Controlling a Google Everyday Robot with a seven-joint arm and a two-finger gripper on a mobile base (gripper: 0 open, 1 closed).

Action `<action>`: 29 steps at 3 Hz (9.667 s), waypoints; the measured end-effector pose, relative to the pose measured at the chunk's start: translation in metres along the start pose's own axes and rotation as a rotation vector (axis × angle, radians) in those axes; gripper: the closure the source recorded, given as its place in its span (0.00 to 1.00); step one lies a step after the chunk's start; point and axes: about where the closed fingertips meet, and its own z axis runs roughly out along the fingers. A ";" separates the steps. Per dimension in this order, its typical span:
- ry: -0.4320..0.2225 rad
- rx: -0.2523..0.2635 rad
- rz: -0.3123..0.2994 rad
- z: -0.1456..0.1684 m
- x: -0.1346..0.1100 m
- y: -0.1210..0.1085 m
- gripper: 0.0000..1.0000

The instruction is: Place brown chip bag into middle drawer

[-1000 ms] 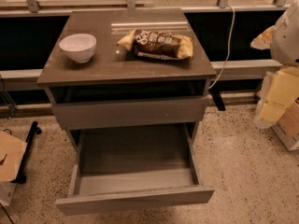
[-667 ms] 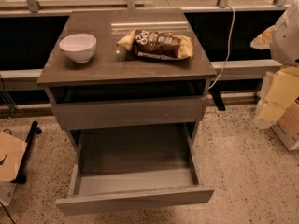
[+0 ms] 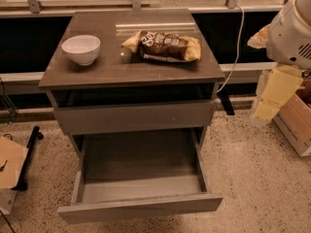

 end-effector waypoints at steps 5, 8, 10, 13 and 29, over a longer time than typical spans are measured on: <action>-0.386 0.052 0.157 0.043 -0.068 -0.042 0.00; -0.527 0.042 0.236 0.116 -0.118 -0.098 0.00; -0.595 0.078 0.335 0.141 -0.131 -0.110 0.00; -0.701 0.207 0.423 0.193 -0.159 -0.245 0.00; -0.481 -0.202 0.498 0.384 -0.047 0.029 1.00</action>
Offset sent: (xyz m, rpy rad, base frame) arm 0.0506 0.0577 -0.0170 0.4351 -0.1229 -0.1214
